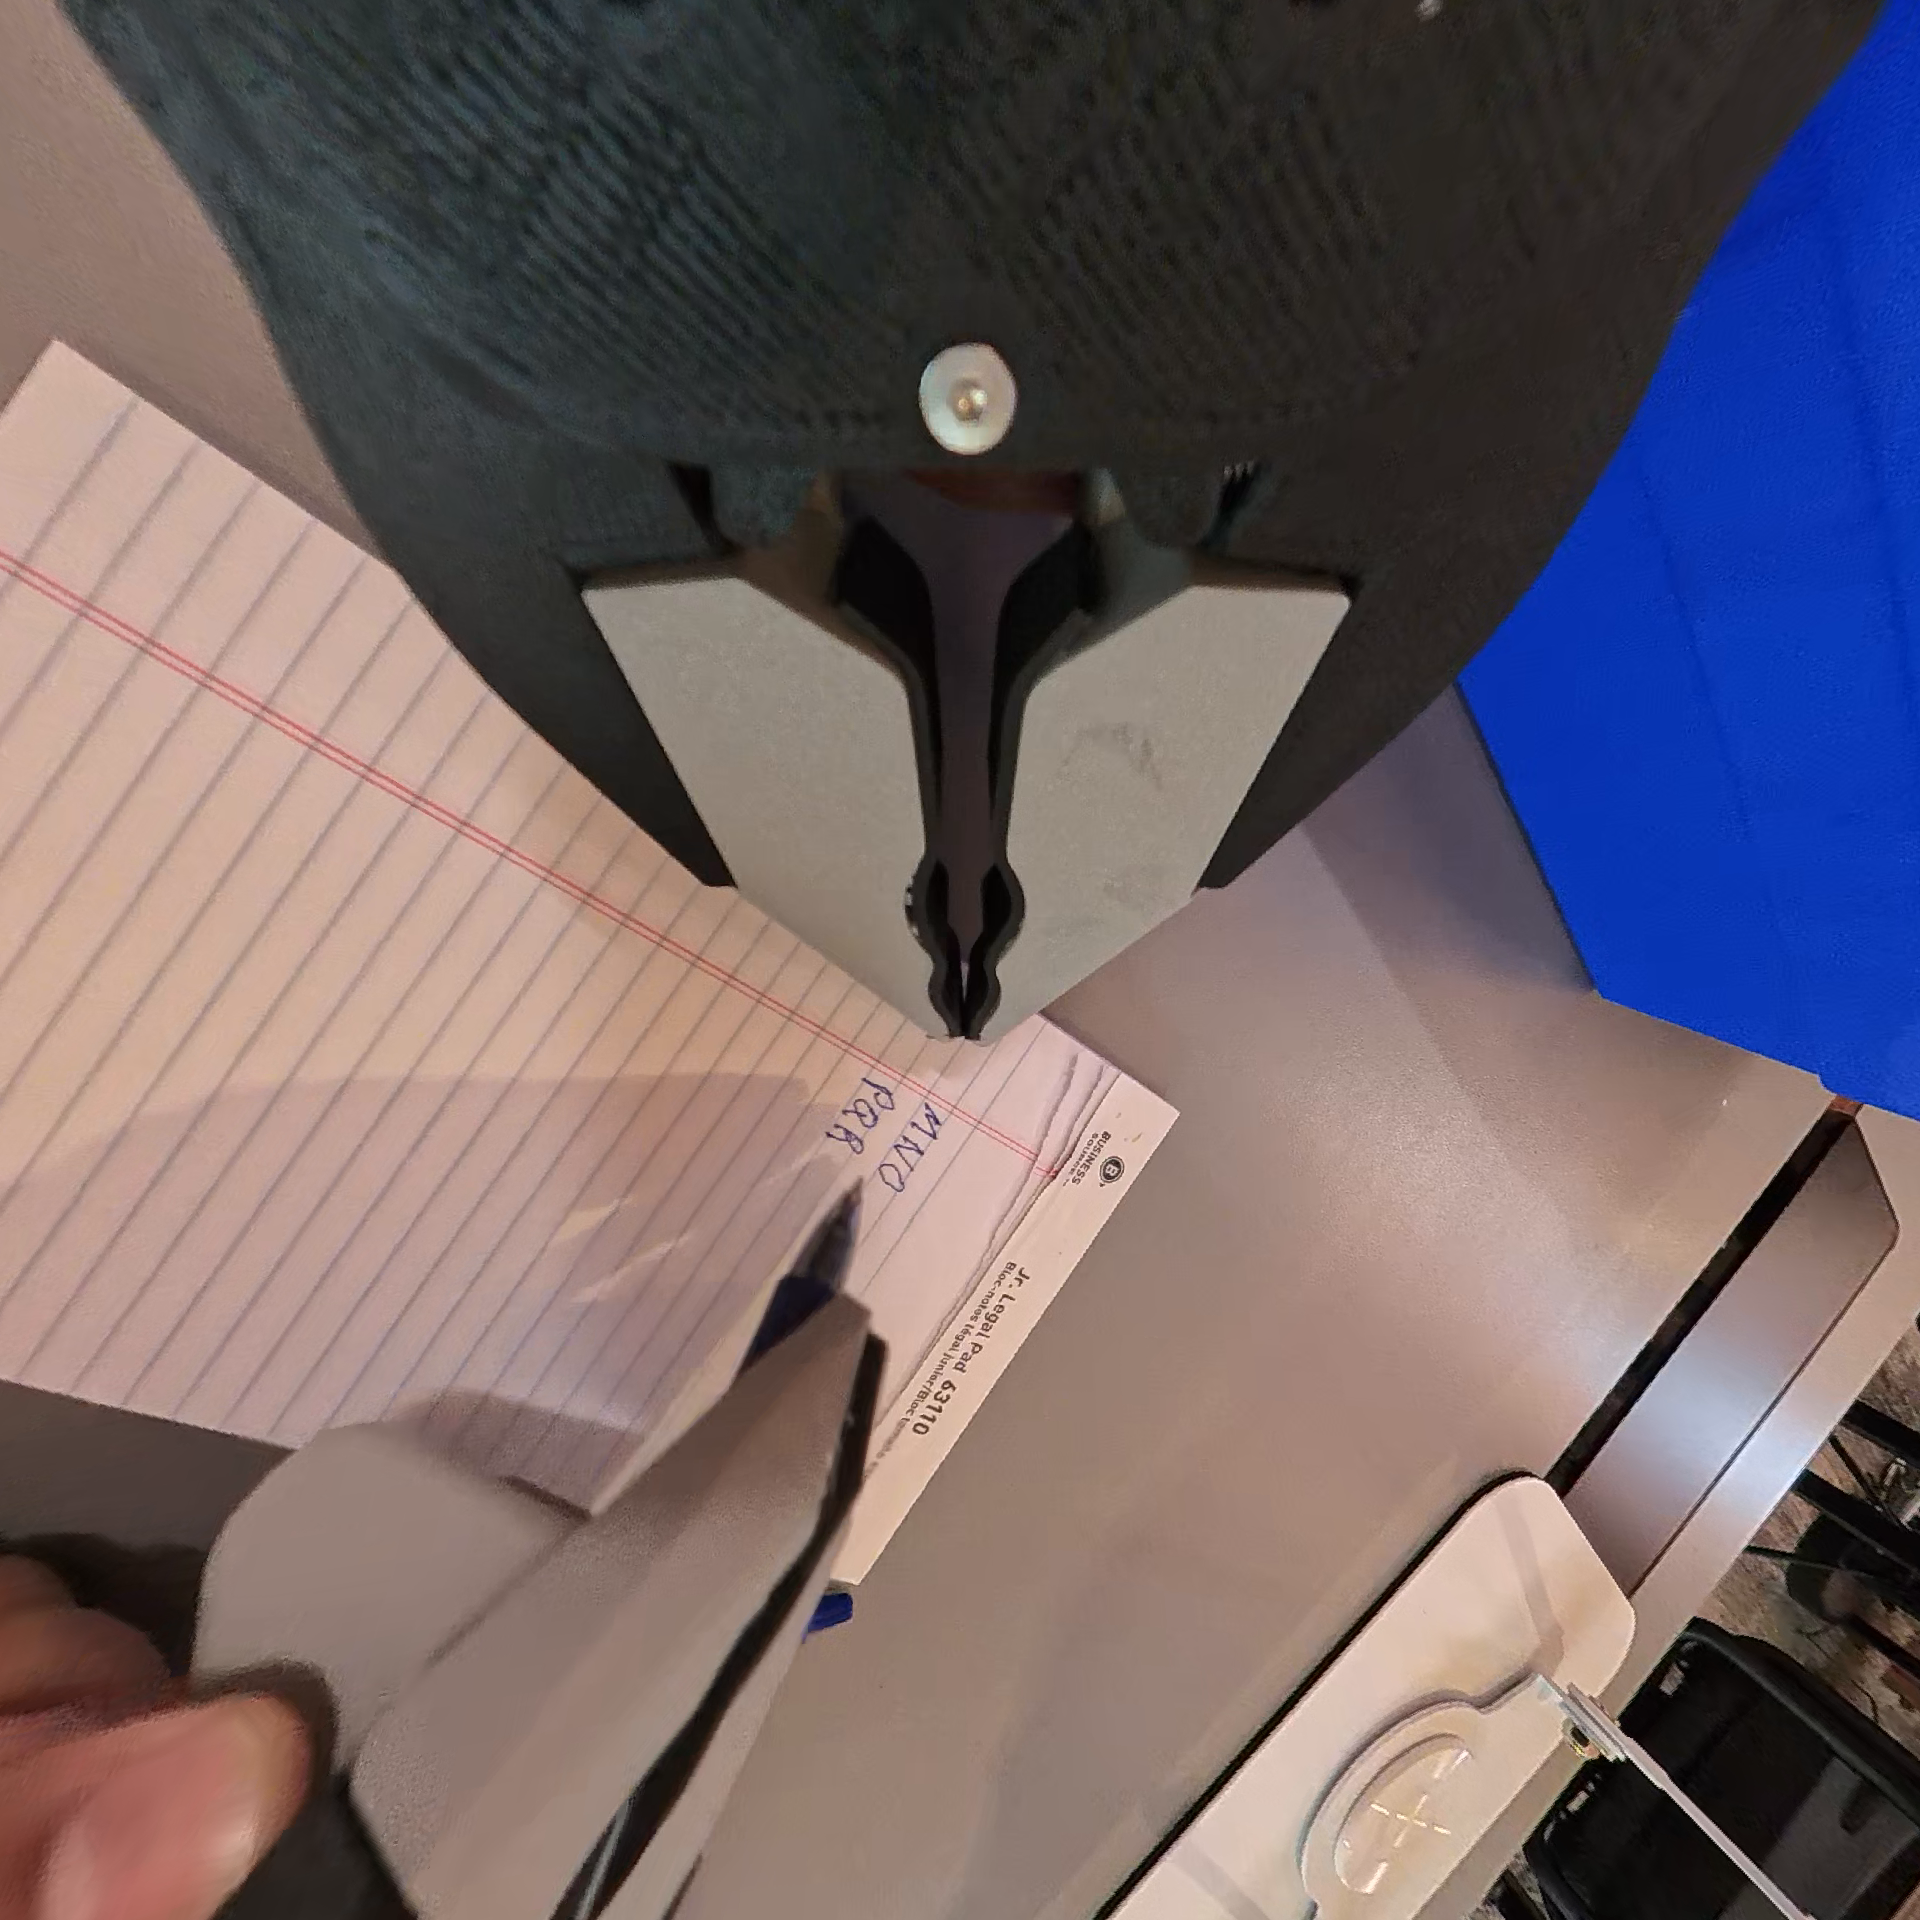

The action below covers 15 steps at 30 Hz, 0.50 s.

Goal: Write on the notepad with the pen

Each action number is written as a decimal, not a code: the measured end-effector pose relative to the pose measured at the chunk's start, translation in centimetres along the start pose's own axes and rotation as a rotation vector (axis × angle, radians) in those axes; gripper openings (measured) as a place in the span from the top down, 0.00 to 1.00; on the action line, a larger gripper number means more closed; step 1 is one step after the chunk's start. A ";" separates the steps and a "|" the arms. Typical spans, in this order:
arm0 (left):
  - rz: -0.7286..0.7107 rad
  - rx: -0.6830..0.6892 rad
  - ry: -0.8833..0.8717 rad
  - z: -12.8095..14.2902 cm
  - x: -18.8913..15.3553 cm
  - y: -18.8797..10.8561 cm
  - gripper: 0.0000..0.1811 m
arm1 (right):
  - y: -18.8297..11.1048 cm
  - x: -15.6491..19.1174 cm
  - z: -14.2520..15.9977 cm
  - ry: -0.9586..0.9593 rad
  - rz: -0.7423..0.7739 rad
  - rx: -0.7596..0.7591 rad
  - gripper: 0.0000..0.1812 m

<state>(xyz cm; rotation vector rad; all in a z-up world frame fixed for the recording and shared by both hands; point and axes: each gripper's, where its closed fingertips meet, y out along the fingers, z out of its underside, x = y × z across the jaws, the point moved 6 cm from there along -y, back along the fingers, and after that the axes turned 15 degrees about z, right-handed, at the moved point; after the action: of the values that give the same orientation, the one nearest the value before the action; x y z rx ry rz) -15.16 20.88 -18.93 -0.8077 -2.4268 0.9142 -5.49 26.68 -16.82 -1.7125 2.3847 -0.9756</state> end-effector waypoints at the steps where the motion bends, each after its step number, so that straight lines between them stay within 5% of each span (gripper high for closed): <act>1: -0.002 0.001 0.002 0.0 0.0 0.0 1.00 | -0.2 -0.1 -0.2 0.016 -0.004 -0.020 0.96; 15: -0.007 0.003 -0.036 0.0 0.3 -0.1 1.00 | -1.4 -0.9 -1.1 -0.010 0.088 -0.100 0.96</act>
<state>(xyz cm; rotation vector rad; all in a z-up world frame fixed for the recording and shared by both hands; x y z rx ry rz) -15.41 21.03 -18.77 -0.7882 -2.4572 0.9368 -4.35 27.66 -15.52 -1.6227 2.5183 -0.8482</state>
